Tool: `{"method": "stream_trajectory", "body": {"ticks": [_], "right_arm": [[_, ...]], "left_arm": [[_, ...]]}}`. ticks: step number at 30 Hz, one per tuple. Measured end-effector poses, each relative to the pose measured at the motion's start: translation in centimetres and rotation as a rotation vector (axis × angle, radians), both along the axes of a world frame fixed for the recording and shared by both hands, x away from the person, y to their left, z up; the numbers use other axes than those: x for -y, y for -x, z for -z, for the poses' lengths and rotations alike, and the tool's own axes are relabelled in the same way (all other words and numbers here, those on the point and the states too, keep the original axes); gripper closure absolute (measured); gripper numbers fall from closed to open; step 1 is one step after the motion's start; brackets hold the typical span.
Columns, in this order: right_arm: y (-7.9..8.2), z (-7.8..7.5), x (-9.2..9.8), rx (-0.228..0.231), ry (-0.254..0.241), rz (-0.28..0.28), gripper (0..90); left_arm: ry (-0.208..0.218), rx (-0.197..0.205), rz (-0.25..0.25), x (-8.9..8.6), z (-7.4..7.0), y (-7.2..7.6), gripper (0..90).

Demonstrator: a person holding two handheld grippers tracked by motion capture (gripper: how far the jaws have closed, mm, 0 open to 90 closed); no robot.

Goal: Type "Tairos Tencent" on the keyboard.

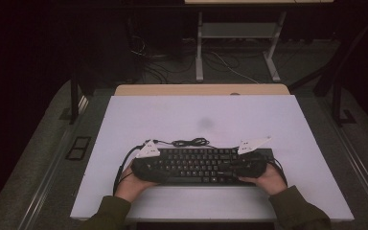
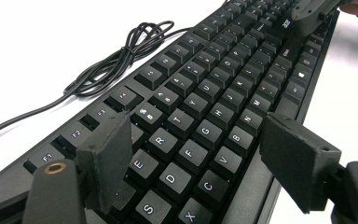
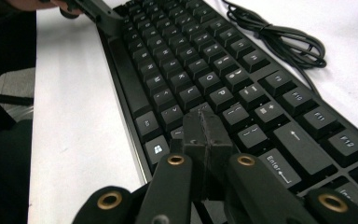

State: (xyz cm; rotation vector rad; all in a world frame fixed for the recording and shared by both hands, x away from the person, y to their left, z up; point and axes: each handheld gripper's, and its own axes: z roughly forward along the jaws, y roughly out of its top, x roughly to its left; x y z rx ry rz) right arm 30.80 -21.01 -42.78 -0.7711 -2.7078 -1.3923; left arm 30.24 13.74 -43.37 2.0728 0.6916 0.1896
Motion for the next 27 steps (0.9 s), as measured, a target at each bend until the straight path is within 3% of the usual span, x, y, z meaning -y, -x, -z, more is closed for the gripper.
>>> {"method": "stream_trajectory", "body": {"ticks": [11,16,27], "right_arm": [[0.0,0.7,-0.5,-0.011,0.07,-0.025,89.4],[0.1,1.0,-0.8,0.005,0.113,-0.028,89.4],[0.1,1.0,-0.7,-0.006,0.101,-0.024,89.4]], "left_arm": [[-0.004,0.001,0.0,0.0,0.0,0.0,24.6],[-0.011,0.004,0.005,-0.1,0.0,0.0,24.5],[-0.007,0.01,0.002,0.4,-0.1,-0.3,24.6]]}}
